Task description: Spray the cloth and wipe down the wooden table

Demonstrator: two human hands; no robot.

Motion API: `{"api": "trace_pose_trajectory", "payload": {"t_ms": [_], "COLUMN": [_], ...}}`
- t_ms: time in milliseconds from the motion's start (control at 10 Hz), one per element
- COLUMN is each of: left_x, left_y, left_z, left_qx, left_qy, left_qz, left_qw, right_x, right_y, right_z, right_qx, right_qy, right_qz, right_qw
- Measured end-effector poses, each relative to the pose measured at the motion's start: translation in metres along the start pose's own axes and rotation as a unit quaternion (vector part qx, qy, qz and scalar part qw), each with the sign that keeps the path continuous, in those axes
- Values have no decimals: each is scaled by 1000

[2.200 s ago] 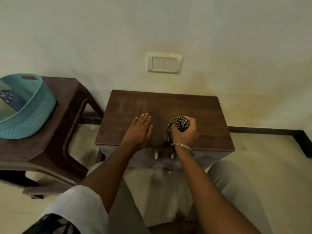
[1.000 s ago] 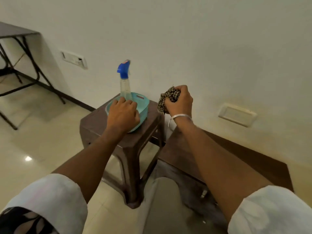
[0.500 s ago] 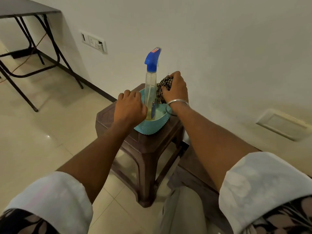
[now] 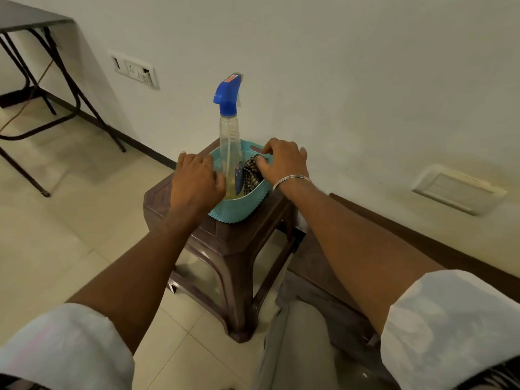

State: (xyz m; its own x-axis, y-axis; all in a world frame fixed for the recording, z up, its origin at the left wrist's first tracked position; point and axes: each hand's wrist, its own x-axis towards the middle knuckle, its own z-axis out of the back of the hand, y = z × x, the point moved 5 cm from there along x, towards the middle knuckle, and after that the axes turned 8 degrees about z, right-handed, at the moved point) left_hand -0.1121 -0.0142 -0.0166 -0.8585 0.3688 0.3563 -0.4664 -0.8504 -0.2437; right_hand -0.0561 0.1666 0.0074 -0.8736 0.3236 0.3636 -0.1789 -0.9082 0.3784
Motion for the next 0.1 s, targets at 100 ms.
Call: {"api": "trace_pose_trajectory", "payload": {"t_ms": [100], "left_x": [-16], "left_y": [1], "left_z": [8], "left_qx": [-12], "left_qy": [-71], "left_qz": [52], "left_qw": [996], "right_x": [-13], "right_y": [-11], "right_z": [25], "right_qx": [-27], "right_qy": [-22], "right_qz": [19], "right_qw": [999]}}
